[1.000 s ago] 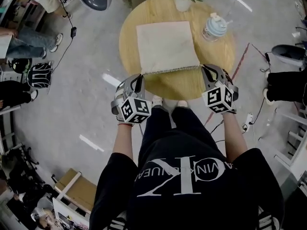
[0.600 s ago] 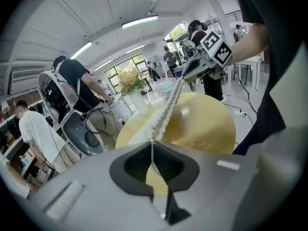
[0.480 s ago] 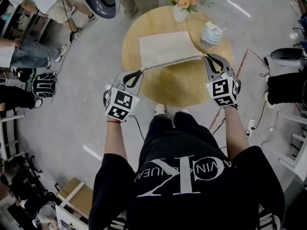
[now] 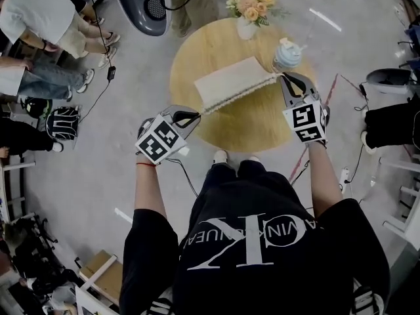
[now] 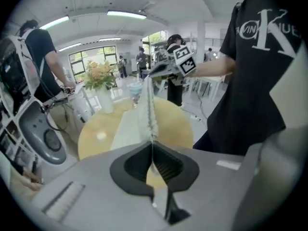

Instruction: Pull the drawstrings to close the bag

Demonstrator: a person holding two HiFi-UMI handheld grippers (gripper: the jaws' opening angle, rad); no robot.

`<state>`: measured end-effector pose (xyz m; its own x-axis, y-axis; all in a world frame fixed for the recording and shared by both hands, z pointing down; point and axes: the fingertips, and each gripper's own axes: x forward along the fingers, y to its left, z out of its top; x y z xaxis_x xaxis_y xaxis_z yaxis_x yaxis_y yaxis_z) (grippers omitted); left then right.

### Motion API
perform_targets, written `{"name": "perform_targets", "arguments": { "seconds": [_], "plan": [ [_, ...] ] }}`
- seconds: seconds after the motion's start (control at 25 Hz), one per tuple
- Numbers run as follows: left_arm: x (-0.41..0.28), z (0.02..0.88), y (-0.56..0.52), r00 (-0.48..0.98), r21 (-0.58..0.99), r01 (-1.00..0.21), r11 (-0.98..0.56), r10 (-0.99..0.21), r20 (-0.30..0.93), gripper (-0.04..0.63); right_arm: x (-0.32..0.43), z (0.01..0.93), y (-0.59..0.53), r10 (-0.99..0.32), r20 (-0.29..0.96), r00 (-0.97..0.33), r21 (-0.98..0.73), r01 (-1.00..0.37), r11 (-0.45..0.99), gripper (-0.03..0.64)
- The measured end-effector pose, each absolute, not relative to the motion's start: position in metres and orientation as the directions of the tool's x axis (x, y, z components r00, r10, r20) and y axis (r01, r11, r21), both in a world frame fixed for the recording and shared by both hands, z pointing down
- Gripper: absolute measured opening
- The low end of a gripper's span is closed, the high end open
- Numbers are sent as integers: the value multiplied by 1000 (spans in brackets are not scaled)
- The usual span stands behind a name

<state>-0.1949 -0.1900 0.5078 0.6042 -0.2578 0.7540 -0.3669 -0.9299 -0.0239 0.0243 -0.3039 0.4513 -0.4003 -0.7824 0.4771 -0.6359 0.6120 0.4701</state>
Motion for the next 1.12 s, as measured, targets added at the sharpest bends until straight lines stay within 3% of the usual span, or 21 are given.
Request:
{"name": "perform_targets", "arguments": {
  "seconds": [0.28, 0.6, 0.84, 1.12],
  "plan": [
    [-240, 497, -233, 362, -245, -600, -762, -531, 766, 17, 20, 454, -306, -793, 488, -364, 520, -609, 599, 20],
    [-270, 455, -273, 131, -404, -798, -448, -783, 609, 17, 8, 430, -314, -835, 415, -361, 521, -658, 544, 20],
    [-286, 402, -298, 10, -421, -879, -224, -891, 453, 17, -5, 387, -330, -872, 304, -384, 506, -710, 490, 19],
    [-293, 359, -317, -42, -432, -894, -119, -938, 344, 17, -3, 349, -353, -912, 217, -347, 514, -754, 409, 18]
  ]
}}
